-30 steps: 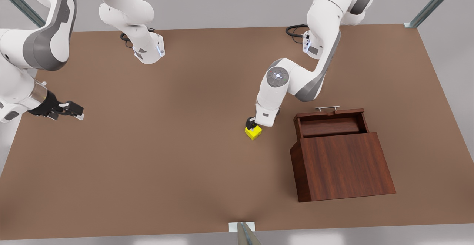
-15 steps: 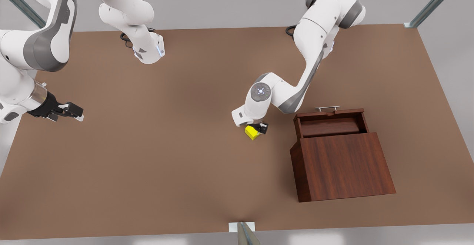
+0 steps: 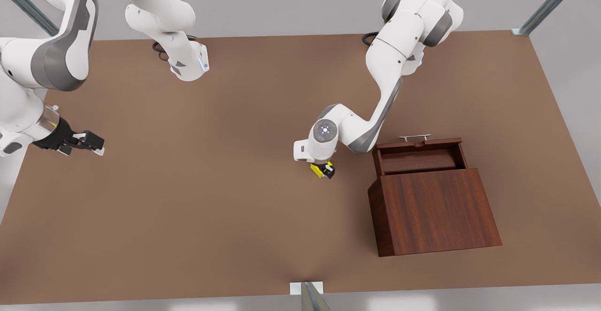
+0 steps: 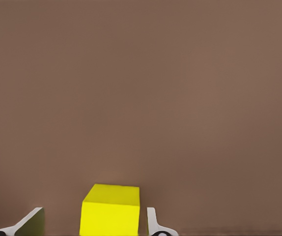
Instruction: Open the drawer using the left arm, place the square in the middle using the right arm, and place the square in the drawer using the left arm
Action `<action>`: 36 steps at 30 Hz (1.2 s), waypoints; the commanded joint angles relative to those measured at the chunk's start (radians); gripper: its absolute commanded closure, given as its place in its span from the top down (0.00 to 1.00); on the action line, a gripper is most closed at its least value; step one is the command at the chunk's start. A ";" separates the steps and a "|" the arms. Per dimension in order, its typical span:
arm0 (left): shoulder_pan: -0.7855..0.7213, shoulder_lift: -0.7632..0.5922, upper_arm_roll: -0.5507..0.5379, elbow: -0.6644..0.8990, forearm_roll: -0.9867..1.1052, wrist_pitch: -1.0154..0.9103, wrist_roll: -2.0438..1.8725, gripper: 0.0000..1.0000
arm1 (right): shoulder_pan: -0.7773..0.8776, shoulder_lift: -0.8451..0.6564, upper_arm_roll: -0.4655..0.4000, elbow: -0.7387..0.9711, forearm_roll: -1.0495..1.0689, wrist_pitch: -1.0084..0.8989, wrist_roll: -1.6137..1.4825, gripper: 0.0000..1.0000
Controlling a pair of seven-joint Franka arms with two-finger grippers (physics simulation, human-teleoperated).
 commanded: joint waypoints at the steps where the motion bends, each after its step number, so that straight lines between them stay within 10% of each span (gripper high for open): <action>1: 0.000 0.000 0.000 -0.001 0.003 0.000 0.001 1.00 | 0.000 0.000 0.000 0.000 0.001 0.001 0.000 1.00; 31: 0.000 0.106 0.006 -0.003 0.003 -0.021 0.165 1.00 | 0.000 0.001 0.000 0.000 0.008 0.005 0.002 1.00; 36: 0.000 0.112 0.006 -0.003 0.003 -0.011 0.163 0.88 | 0.000 0.001 0.000 0.000 0.007 0.011 0.002 1.00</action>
